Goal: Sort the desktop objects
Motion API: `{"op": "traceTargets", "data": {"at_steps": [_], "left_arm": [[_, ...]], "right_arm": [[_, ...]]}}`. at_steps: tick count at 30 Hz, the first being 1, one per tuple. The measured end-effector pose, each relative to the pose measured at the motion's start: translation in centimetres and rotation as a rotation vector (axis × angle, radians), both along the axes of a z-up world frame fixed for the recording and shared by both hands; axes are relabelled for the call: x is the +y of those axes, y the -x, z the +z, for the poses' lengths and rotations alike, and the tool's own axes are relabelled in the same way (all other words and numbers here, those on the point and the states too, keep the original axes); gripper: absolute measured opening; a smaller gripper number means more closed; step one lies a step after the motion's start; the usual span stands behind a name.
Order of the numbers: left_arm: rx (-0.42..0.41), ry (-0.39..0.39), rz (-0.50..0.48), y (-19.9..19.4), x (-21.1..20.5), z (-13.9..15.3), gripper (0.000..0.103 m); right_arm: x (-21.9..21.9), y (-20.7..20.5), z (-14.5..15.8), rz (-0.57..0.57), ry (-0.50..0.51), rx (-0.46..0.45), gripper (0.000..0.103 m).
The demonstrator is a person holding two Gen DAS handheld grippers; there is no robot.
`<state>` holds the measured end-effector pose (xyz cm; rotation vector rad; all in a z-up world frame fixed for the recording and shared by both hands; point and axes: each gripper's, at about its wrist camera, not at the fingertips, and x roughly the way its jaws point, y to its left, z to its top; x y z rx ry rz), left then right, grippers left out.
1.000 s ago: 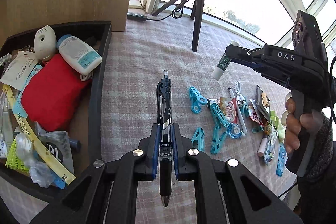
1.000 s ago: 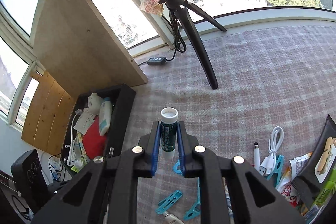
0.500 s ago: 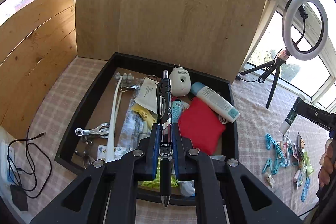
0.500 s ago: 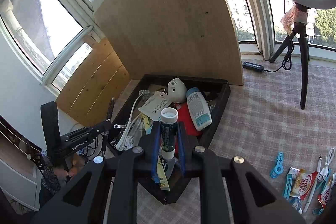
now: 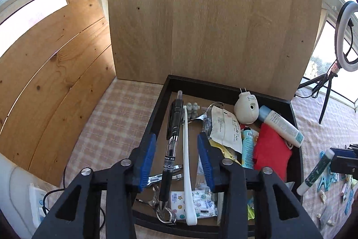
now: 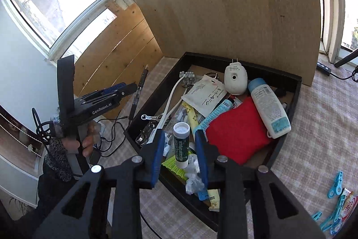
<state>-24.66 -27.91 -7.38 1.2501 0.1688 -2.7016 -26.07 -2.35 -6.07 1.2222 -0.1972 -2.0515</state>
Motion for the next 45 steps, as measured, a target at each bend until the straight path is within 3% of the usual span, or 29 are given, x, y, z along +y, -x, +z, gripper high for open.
{"op": "traceTargets", "data": {"at_steps": [4,16,24,32,37,39,45], "left_arm": [[0.027,-0.021,0.018,-0.3,-0.6,0.5,0.044],[0.054,-0.073,-0.013,-2.6,1.3,1.2,0.042],[0.049,-0.093,-0.088,-3.9,6.0,1.6,0.042],[0.049,-0.081,-0.176,-5.8,13.6,3.3,0.042],[0.062,-0.057,-0.246,-8.1,18.4,4.6,0.046],[0.068,-0.065,-0.268,-9.1,19.9,5.1,0.056],[0.085,-0.053,-0.312,-12.4,23.8,6.4,0.067]], "right_arm": [[0.5,-0.3,0.9,-0.015,-0.019,0.06,0.051],[6.0,-0.2,1.6,-0.125,-0.04,0.089,0.051],[13.2,-2.0,3.6,-0.285,-0.172,0.236,0.063],[20.3,-5.7,4.5,-0.436,-0.232,0.29,0.064],[22.8,-9.1,4.6,-0.48,-0.246,0.277,0.064],[23.7,-10.4,4.6,-0.498,-0.243,0.274,0.064],[26.3,-14.3,5.1,-0.552,-0.219,0.269,0.064]]}}
